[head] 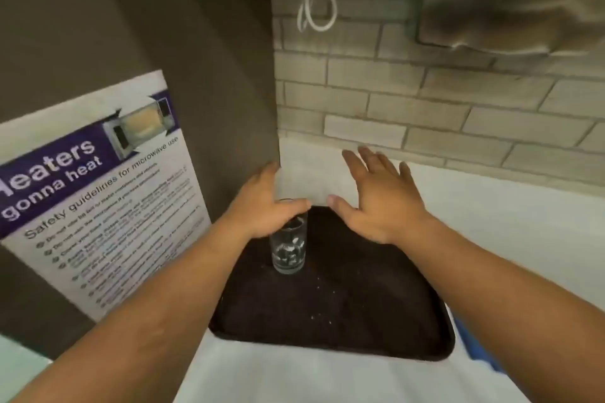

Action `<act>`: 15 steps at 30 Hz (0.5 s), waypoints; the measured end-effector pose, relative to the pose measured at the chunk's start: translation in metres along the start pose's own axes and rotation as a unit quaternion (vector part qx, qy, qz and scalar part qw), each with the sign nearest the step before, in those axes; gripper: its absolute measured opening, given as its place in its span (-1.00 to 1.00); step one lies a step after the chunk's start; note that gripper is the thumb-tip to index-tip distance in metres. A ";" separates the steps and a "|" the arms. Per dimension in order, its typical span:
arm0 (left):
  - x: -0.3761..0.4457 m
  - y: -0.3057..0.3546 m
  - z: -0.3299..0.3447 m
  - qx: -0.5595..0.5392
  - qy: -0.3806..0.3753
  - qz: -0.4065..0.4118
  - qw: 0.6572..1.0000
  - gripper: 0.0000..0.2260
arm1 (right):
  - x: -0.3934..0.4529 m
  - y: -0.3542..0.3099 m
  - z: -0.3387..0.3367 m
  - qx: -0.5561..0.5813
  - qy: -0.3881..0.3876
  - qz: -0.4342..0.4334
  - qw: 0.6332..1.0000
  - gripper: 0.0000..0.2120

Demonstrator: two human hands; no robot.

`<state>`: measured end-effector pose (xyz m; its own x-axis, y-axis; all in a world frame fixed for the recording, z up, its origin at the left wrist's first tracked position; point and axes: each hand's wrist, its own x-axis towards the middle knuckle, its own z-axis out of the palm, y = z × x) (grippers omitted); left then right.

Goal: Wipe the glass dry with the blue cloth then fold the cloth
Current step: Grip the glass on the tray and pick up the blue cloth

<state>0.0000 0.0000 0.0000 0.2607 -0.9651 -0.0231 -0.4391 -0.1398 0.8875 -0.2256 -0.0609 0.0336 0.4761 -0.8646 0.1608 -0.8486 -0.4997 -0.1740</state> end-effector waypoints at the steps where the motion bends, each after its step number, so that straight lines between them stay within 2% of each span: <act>1: 0.003 -0.011 0.007 -0.035 -0.020 -0.047 0.998 -0.20 | -0.012 0.003 0.008 0.007 -0.027 0.003 1.000 -0.14; 3: 0.001 -0.040 0.017 -0.087 -0.101 -0.093 0.987 -0.34 | -0.034 0.014 0.031 0.018 -0.053 -0.001 0.998 -0.18; 5: 0.001 -0.066 0.027 -0.118 -0.094 -0.064 0.987 -0.49 | -0.060 0.030 0.051 0.052 -0.074 0.016 0.996 -0.23; 9: -0.001 -0.059 0.058 -0.108 -0.064 0.008 0.992 -0.44 | -0.102 0.074 0.071 0.108 -0.086 0.081 0.987 -0.32; 15: 0.002 -0.034 0.129 -0.099 -0.064 0.070 0.991 -0.49 | -0.149 0.151 0.085 0.131 -0.076 0.140 0.978 -0.43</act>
<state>-0.0959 -0.0254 -0.0897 0.0920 -0.9940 0.0592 -0.2819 0.0310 0.9589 -0.4052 -0.0117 -0.0991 0.2795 -0.9575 -0.0716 -0.8714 -0.2217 -0.4376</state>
